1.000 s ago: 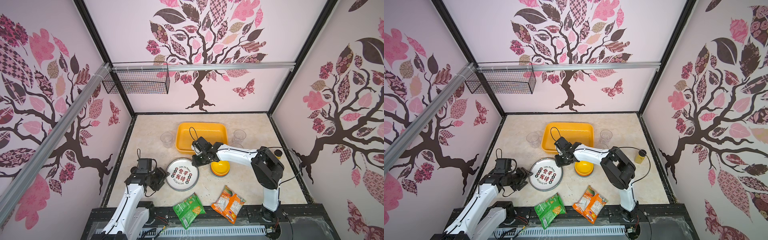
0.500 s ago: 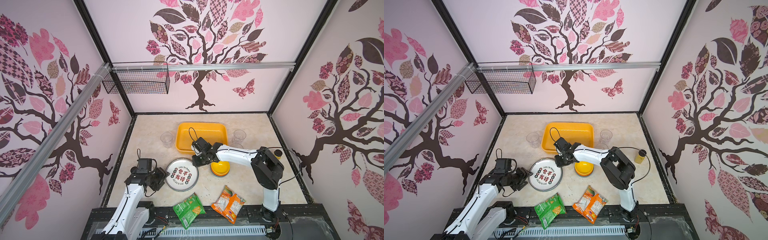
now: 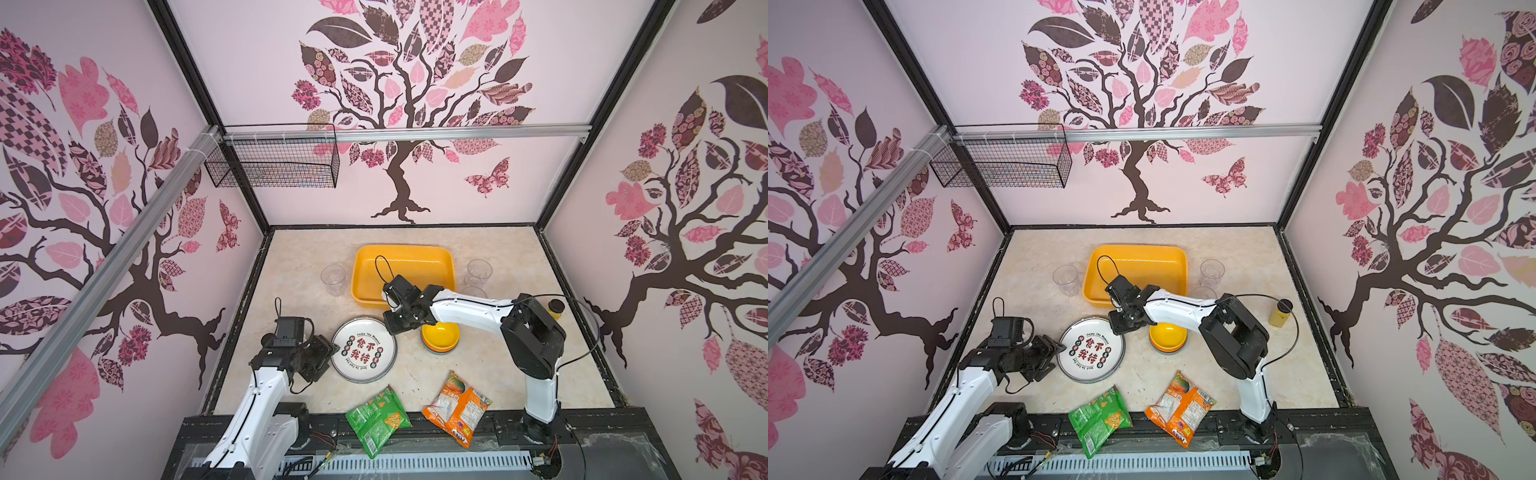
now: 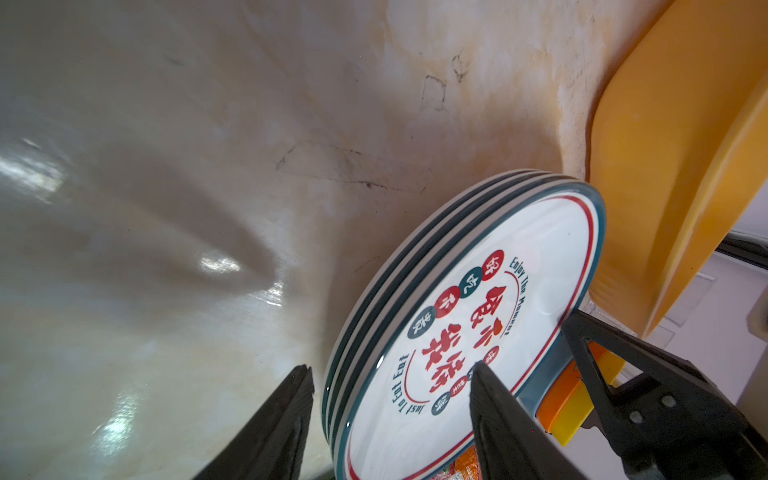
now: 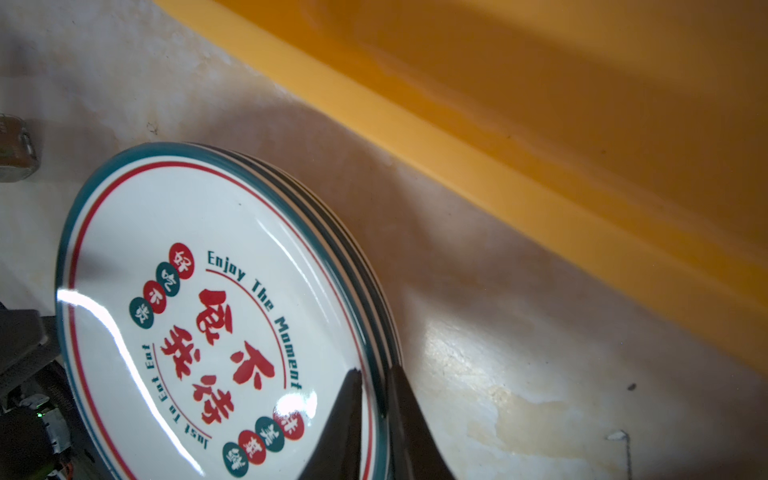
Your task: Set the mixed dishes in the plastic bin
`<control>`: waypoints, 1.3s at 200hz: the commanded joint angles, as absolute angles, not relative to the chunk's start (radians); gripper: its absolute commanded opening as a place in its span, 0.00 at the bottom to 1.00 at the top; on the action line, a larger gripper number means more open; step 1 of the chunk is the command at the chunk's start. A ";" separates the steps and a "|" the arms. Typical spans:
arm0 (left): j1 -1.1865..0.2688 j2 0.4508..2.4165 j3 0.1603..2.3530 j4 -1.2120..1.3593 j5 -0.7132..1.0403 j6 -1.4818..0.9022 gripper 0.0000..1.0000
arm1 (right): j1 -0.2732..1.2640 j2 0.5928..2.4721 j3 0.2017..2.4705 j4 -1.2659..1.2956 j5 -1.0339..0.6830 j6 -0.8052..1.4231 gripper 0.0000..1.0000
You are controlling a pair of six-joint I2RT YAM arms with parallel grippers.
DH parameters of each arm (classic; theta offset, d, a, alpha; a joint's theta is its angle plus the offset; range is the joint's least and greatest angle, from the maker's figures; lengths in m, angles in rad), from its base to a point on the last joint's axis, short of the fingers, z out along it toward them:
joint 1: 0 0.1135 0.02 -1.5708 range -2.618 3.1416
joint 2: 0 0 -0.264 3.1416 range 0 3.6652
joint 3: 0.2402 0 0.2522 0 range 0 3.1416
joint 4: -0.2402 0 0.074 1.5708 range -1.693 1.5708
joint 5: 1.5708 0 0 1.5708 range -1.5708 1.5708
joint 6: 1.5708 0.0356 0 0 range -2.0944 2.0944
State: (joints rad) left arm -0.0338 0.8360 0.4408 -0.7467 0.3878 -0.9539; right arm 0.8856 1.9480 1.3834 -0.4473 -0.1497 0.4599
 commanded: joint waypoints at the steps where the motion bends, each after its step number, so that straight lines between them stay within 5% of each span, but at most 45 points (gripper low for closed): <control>1: -0.041 0.839 0.417 -0.755 0.367 -0.956 0.64 | 0.905 1.988 1.423 -0.479 -0.143 0.441 0.16; 133: -0.046 0.847 0.416 -0.750 0.376 -0.956 0.60 | 0.920 2.006 1.451 -0.500 -0.134 0.430 0.12; 175: -0.047 0.846 0.415 -0.751 0.374 -0.957 0.59 | 0.922 2.000 1.463 -0.512 -0.113 0.426 0.23; 260: -0.049 0.856 0.407 -0.741 0.379 -0.961 0.60 | 0.926 2.003 1.486 -0.531 -0.105 0.423 0.24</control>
State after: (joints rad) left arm -0.0460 0.8509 0.4397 -0.7475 0.3794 -0.9558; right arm 0.9161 1.9591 1.4525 -0.4984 -0.1188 0.4358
